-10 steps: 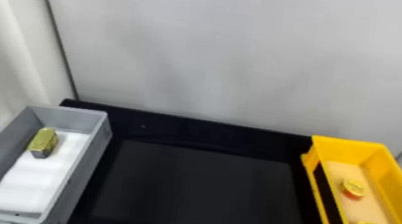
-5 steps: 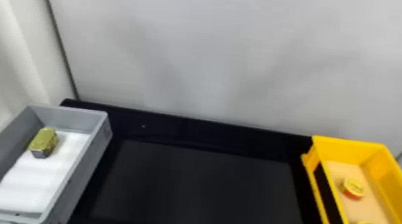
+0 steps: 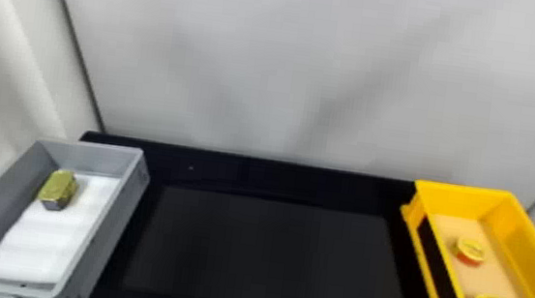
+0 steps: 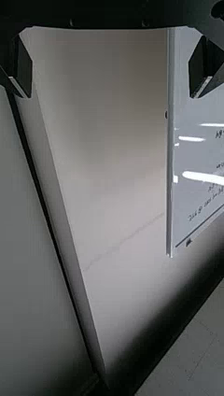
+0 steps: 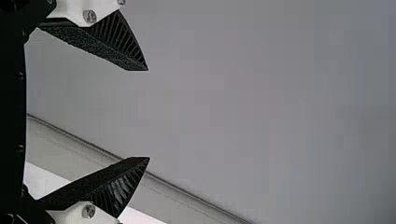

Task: Pick up the round yellow can and place it in the yellow rectangular box

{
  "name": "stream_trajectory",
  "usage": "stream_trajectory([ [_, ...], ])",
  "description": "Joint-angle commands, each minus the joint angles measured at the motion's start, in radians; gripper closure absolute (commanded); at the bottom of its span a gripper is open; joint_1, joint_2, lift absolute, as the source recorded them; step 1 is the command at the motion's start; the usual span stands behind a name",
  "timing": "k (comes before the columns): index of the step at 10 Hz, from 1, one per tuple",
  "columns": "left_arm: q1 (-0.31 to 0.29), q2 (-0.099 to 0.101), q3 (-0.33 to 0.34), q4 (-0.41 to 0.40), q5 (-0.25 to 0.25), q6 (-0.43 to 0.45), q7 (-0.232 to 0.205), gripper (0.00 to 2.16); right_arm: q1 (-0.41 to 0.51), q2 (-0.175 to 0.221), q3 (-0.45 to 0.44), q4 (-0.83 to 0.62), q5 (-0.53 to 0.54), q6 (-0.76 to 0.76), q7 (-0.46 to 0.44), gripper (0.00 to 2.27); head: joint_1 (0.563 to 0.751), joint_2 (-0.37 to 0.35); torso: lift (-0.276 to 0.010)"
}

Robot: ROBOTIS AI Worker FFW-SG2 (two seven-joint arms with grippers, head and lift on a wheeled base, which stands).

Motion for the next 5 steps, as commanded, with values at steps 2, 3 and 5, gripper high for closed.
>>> stream_trajectory([
  [2,-0.010,-0.004,0.040,-0.016,-0.004,0.005,-0.002,0.03,-0.029,-0.029,-0.028,-0.052,-0.061,-0.006,-0.004,0.12,0.684,0.014,-0.055],
  [3,-0.005,-0.004,0.053,-0.022,-0.002,0.010,-0.002,0.03,-0.034,-0.031,-0.045,-0.053,-0.079,-0.018,-0.006,0.12,0.684,0.014,-0.055],
  [5,-0.008,-0.004,0.095,-0.030,-0.004,0.014,-0.012,0.03,-0.024,-0.034,-0.096,-0.055,-0.137,-0.064,-0.006,0.12,0.684,0.014,-0.055],
])
